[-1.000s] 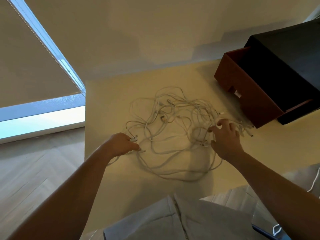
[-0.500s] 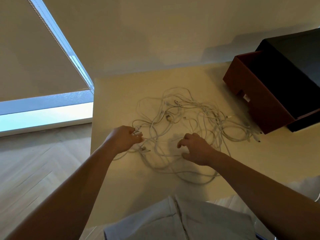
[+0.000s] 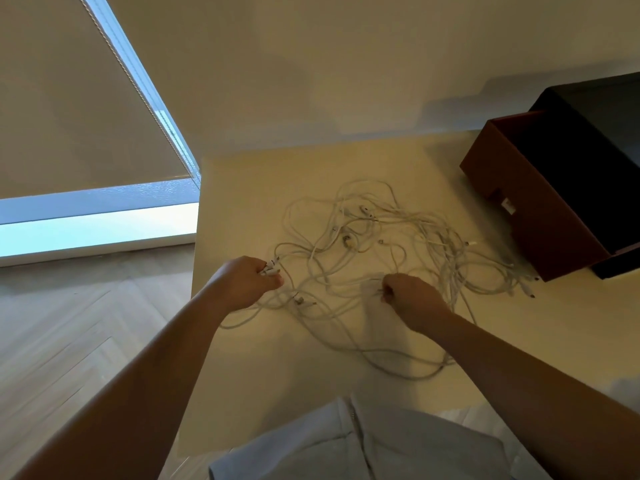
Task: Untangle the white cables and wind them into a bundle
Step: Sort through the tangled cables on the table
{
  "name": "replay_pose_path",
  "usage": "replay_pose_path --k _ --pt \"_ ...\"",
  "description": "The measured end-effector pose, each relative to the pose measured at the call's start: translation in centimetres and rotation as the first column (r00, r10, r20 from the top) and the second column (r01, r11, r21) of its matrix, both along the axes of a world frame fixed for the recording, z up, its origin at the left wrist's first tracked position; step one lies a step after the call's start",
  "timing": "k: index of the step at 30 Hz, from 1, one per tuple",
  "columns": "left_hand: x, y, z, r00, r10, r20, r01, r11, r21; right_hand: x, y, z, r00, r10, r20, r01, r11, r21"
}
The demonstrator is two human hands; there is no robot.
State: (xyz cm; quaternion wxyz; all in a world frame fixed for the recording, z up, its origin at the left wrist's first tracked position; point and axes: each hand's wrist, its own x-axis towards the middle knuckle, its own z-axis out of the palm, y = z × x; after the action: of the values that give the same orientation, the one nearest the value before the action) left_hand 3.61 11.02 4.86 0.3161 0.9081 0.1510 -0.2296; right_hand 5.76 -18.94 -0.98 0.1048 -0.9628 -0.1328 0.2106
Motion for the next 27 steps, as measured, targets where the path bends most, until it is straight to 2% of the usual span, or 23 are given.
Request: replay_pose_path --k 3,6,9,12,15,17,19,21,23,27 --pt "0.1 0.1 0.1 0.999 -0.012 -0.049 0.011 1.0 -0.014 1.5 -1.4 0.2 0.973 -0.228 0.039 0.226 0.973 0.042" --pt "0.4 0.2 0.1 0.998 -0.007 -0.062 0.005 1.0 -0.017 2.5 -3.2 0.1 0.899 -0.434 0.06 0.431 0.9 0.055" --pt "0.6 0.1 0.1 0.999 -0.007 -0.054 0.006 1.0 -0.007 2.9 -4.1 0.1 0.874 -0.482 0.062 0.479 0.876 0.059" --pt "1.0 -0.2 0.0 0.999 0.005 -0.038 -0.007 1.0 -0.03 2.7 -3.3 0.5 0.92 -0.388 0.044 0.384 0.92 0.079" --pt "1.3 -0.4 0.0 0.999 0.018 -0.028 -0.02 0.997 -0.072 1.6 -0.4 1.7 0.95 -0.294 0.103 0.278 0.949 0.147" --pt "1.4 -0.6 0.0 1.0 0.025 -0.016 -0.026 0.995 -0.093 0.6 1.6 2.2 0.959 -0.2 0.203 0.145 0.956 0.254" --pt "1.5 -0.6 0.0 0.999 0.036 -0.001 -0.036 0.993 -0.117 -0.2 3.3 2.0 0.965 -0.036 0.26 -0.041 0.958 0.284" --pt "1.5 -0.6 0.1 0.999 0.049 0.004 -0.048 0.99 -0.132 -0.7 4.6 1.2 0.964 0.142 0.223 -0.198 0.948 0.25" --pt "1.5 -0.6 0.2 0.998 0.059 0.004 -0.057 0.988 -0.143 -1.0 5.6 0.2 0.955 0.25 0.157 -0.279 0.939 0.203" --pt "1.3 -0.5 0.6 0.998 0.053 0.015 -0.05 0.986 -0.156 -1.1 6.7 -1.2 0.947 0.296 0.125 -0.309 0.945 0.104"
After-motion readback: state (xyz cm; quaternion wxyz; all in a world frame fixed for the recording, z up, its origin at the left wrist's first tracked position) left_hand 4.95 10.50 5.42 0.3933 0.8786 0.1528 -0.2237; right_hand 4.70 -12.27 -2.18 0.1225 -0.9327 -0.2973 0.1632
